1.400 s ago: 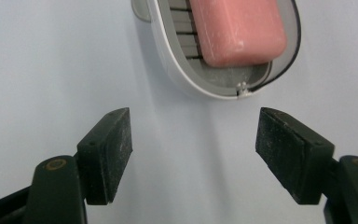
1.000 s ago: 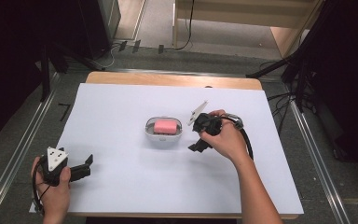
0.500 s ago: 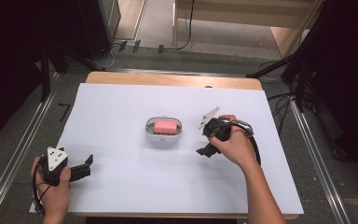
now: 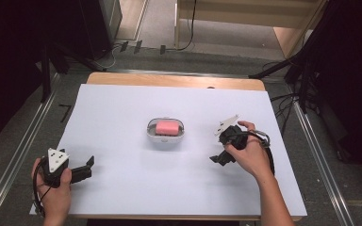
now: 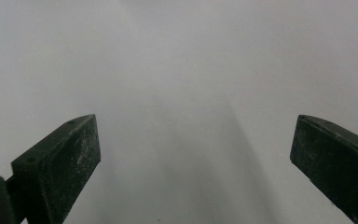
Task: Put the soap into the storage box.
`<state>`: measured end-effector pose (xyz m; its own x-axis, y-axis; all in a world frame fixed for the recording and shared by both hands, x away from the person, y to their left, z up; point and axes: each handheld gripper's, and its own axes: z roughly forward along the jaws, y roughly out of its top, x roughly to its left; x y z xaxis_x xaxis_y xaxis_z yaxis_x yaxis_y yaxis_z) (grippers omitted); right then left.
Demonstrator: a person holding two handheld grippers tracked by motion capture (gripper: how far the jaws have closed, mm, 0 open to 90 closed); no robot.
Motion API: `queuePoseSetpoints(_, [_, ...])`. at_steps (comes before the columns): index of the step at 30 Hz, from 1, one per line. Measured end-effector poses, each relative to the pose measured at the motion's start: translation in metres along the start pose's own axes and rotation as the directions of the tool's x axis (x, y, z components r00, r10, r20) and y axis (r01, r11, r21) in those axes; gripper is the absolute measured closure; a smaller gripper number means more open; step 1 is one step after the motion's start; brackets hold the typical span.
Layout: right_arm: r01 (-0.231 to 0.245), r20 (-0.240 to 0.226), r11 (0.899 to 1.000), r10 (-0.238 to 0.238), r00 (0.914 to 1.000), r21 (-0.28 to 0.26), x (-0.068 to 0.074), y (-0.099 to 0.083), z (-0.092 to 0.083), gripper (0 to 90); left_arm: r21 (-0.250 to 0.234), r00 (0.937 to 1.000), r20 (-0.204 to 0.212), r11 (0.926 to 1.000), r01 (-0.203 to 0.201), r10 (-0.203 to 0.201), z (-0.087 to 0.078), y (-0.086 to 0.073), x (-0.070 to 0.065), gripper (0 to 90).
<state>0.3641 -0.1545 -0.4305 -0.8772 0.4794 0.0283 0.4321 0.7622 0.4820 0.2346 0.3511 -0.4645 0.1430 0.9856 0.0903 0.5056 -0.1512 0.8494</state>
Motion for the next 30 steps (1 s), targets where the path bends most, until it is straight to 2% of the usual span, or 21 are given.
queuePoseSetpoints(15, [-0.064,0.011,0.997,0.064,0.9979,-0.033,-0.001,-0.042,-0.006,1.9,0.001,1.0,0.0,1.0,-0.002,0.002,0.0,0.0,0.0,0.0])
queuePoseSetpoints(30, [-0.131,0.011,0.986,0.133,0.991,-0.1,-0.001,-0.086,-0.013,1.9,0.005,0.9999,-0.004,0.9999,-0.011,0.011,0.0,0.0,-0.001,0.0])
